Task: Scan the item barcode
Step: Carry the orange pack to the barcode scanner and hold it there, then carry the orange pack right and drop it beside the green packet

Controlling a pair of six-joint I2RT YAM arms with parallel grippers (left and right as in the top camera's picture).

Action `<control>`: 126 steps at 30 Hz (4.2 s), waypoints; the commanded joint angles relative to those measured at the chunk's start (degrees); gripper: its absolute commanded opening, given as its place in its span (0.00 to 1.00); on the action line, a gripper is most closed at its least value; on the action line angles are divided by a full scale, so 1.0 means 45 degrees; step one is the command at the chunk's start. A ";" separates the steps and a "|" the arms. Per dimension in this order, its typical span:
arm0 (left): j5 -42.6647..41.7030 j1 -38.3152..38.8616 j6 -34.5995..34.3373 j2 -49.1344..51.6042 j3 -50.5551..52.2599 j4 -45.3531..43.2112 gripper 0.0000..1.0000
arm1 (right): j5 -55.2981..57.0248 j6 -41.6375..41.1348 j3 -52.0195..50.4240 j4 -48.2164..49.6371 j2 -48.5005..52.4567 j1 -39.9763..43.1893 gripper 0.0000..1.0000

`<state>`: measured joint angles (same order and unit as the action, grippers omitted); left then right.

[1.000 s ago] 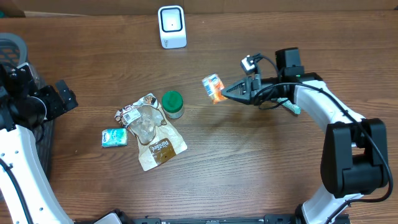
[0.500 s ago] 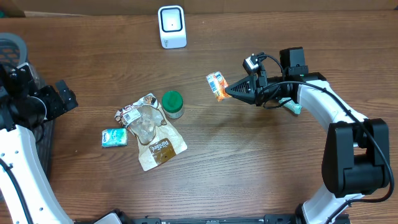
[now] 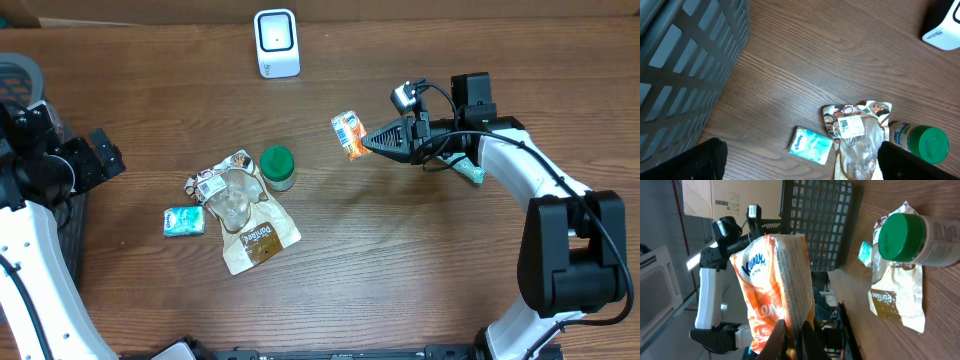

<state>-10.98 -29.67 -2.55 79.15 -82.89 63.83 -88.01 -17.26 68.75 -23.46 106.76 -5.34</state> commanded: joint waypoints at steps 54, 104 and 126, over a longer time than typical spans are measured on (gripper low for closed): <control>-0.0141 -0.0044 0.0287 -0.0015 -0.0175 0.0005 1.00 | 2.5864 1.3051 1.2143 0.5139 0.8505 -0.6727 0.04; -0.0141 -0.0049 0.0287 -0.0015 -0.0175 0.0005 1.00 | 2.2134 0.2171 1.2143 -0.7077 -0.1180 -0.4954 0.04; -0.0136 -0.0049 0.0287 -0.0015 -0.0175 0.0005 1.00 | 1.9171 -0.1268 0.8898 -1.3372 -0.2443 0.0709 0.04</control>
<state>-10.98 -29.67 -2.55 79.20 -82.89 63.83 1.23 -22.46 112.99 -84.95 96.05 -4.29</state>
